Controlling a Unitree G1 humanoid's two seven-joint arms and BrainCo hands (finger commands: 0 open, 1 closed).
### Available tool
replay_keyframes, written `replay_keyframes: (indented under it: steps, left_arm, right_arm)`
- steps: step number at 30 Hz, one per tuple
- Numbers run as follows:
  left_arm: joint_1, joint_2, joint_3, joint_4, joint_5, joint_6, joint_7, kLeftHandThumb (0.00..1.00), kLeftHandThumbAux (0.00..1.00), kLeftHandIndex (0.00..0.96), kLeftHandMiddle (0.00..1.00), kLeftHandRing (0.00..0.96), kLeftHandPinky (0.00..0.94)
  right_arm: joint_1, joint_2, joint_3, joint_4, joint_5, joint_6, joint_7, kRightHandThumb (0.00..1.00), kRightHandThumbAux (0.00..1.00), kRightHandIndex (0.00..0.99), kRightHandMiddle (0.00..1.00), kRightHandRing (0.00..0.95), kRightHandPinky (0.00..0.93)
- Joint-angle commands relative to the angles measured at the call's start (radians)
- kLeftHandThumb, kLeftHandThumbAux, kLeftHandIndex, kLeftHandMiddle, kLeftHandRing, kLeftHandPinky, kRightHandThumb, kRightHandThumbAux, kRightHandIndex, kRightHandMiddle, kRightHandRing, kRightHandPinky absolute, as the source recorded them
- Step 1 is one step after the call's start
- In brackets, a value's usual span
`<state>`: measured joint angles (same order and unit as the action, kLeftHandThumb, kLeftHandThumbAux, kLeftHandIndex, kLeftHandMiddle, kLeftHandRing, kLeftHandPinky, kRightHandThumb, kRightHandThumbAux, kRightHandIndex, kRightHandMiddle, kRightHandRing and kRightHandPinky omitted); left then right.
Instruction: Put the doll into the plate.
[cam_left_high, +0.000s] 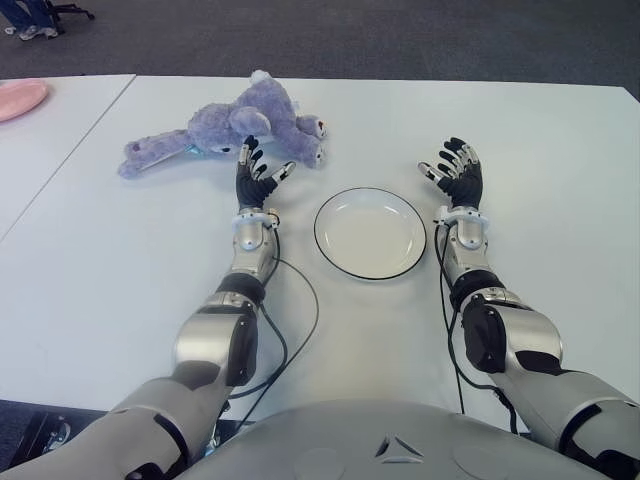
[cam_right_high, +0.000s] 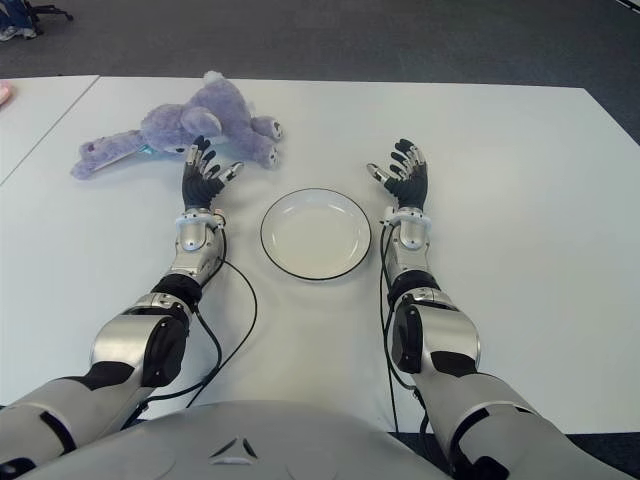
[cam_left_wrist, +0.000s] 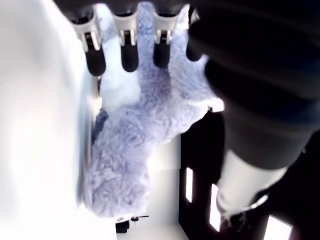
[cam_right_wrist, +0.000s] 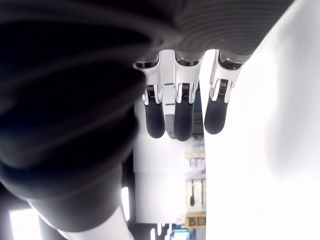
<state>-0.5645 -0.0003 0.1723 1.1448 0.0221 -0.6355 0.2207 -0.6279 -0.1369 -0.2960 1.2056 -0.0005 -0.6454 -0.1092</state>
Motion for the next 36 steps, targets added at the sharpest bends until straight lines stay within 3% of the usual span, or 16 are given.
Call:
replay_keyframes:
  steps: [1, 10, 18, 26, 36]
  left_arm:
    - [0.296, -0.023, -0.024, 0.163, 0.039, 0.050, 0.029, 0.026, 0.857, 0.074, 0.095, 0.104, 0.157]
    - [0.302, -0.023, -0.027, 0.161, 0.046, 0.034, 0.047, 0.015, 0.845, 0.070, 0.087, 0.099, 0.145]
    - [0.314, -0.035, -0.012, 0.159, 0.038, 0.029, 0.127, 0.000, 0.833, 0.064, 0.075, 0.088, 0.132]
    - [0.318, -0.054, 0.003, 0.155, 0.036, 0.013, 0.282, 0.000, 0.834, 0.046, 0.056, 0.071, 0.101]
    - [0.275, -0.042, -0.025, 0.126, 0.091, -0.076, 0.506, 0.019, 0.832, 0.004, 0.030, 0.045, 0.072]
  right_arm:
    - [0.274, 0.080, -0.031, 0.131, 0.034, 0.064, -0.001, 0.175, 0.940, 0.191, 0.211, 0.208, 0.239]
    - [0.276, 0.080, -0.029, 0.130, 0.032, 0.059, -0.001, 0.189, 0.946, 0.186, 0.211, 0.203, 0.230]
    - [0.277, 0.080, -0.031, 0.129, 0.036, 0.058, 0.006, 0.180, 0.947, 0.184, 0.207, 0.202, 0.237]
    - [0.276, 0.081, -0.031, 0.129, 0.036, 0.057, 0.006, 0.181, 0.944, 0.190, 0.208, 0.205, 0.237]
    - [0.273, 0.081, -0.034, 0.130, 0.038, 0.062, 0.010, 0.190, 0.947, 0.192, 0.207, 0.202, 0.232]
